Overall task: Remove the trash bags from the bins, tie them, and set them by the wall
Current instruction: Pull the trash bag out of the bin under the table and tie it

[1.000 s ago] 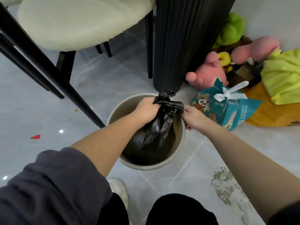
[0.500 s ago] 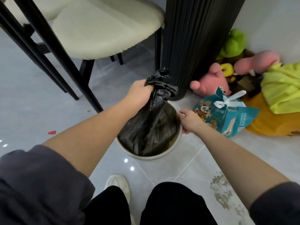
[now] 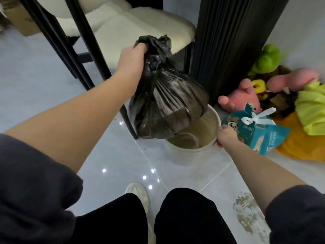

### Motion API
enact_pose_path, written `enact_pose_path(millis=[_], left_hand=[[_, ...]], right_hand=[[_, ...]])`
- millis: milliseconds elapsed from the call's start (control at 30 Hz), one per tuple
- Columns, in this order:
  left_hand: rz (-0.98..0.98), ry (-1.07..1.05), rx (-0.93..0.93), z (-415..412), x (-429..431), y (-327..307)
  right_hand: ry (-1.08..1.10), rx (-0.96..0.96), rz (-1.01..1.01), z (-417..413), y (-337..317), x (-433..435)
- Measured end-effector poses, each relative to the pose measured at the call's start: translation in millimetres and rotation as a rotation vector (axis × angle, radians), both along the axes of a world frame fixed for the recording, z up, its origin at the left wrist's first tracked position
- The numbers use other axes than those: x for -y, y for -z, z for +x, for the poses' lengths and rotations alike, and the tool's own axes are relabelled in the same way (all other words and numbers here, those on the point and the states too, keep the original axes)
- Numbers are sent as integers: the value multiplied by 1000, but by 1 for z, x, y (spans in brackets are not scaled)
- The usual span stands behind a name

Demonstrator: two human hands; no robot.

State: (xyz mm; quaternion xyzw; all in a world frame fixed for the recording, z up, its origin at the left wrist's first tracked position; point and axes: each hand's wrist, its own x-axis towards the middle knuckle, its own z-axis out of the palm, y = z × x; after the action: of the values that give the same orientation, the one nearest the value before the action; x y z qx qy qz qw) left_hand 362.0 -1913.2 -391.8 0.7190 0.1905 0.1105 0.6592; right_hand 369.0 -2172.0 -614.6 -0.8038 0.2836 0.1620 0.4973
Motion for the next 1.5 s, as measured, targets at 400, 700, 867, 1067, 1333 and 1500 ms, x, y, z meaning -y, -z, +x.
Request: enact_pose_path(millis=[400,700,867,1067,1333,1500], left_hand=[[239,17,-131,-40,-31,65],[434,387,-451,-72,-51,174],[384,501,-459,-71,-56,182],[14,627,-547,-63,-49,182],[-71,371,-454,-58,-105,205],[200,475,-393,-79,-122,238]], right_hand=[[413,-11,228,-9,27,-9],[-508,183,287,-76,28,-115],[-950,164,343,-77,28,-147],[-1011,248,131,-68,23,-184],[-862,246,-31,-70,40,-186],[-784,195,-18,-63,50,-185]])
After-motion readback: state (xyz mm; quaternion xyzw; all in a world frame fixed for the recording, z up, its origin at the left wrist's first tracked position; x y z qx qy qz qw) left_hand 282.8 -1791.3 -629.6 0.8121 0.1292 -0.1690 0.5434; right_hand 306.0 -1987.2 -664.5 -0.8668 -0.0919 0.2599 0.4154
